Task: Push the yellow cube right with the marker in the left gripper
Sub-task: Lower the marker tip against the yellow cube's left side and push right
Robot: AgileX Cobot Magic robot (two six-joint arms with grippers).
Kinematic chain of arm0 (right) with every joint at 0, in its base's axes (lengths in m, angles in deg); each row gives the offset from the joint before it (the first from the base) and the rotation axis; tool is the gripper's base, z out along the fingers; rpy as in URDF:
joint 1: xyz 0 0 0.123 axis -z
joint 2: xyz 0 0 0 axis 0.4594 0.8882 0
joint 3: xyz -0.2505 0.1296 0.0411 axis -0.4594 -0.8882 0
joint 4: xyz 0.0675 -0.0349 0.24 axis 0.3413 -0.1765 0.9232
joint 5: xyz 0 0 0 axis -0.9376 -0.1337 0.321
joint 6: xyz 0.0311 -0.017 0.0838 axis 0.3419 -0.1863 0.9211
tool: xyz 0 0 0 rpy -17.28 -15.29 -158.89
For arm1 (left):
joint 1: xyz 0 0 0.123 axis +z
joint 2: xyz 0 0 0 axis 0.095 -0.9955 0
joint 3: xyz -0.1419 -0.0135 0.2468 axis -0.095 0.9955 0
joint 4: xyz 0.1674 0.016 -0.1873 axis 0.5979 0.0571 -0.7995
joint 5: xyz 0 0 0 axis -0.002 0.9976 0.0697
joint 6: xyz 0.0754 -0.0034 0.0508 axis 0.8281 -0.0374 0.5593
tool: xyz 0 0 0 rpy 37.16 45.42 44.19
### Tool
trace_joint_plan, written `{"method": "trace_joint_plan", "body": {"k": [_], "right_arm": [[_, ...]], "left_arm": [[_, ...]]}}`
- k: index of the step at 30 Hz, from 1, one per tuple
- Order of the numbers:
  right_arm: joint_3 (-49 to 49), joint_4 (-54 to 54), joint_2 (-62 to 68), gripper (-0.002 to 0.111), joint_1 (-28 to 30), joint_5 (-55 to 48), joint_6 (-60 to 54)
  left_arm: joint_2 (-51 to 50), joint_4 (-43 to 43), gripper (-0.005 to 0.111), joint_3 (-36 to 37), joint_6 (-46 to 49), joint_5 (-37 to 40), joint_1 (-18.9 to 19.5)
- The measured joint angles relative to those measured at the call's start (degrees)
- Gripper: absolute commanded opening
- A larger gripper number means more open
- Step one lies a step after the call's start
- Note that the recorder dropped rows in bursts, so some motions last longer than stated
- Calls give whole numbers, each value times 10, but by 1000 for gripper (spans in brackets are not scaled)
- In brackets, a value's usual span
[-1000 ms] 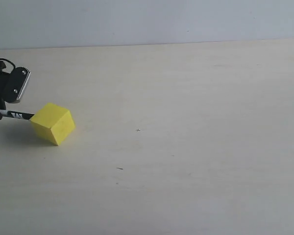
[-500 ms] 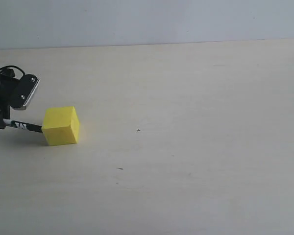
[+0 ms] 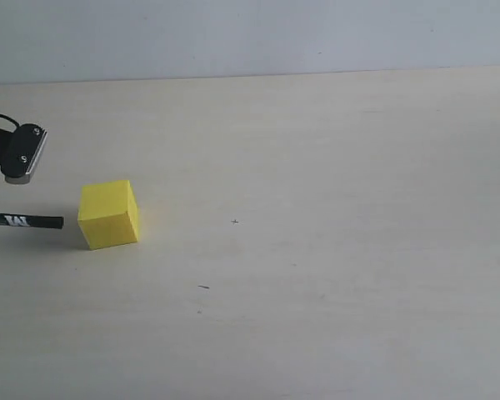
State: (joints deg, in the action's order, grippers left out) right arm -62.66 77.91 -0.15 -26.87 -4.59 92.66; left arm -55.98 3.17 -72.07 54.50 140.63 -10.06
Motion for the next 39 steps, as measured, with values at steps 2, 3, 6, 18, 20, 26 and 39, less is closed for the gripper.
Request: {"method": "trace_joint_plan", "body": {"k": [2,3,6,18,20,26,39], "right_arm": [[0,0,0,0,0,0,0],[0,0,0,0,0,0,0],[0,0,0,0,0,0,0],[0,0,0,0,0,0,0],[0,0,0,0,0,0,0],[0,0,0,0,0,0,0],[0,0,0,0,0,0,0]], "left_arm": [[0,-18,0,0,-3,1,-5],[0,-25,0,0,-3,1,-8],[0,-61,0,0,7,-15,-30],[0,-101,0,0,5,-33,-49],[0,-98,0,0,-2,-11,-36],[0,-98,0,3,-34,22,-28],[-27,-104,0,4,-147,-85,-113]]}}
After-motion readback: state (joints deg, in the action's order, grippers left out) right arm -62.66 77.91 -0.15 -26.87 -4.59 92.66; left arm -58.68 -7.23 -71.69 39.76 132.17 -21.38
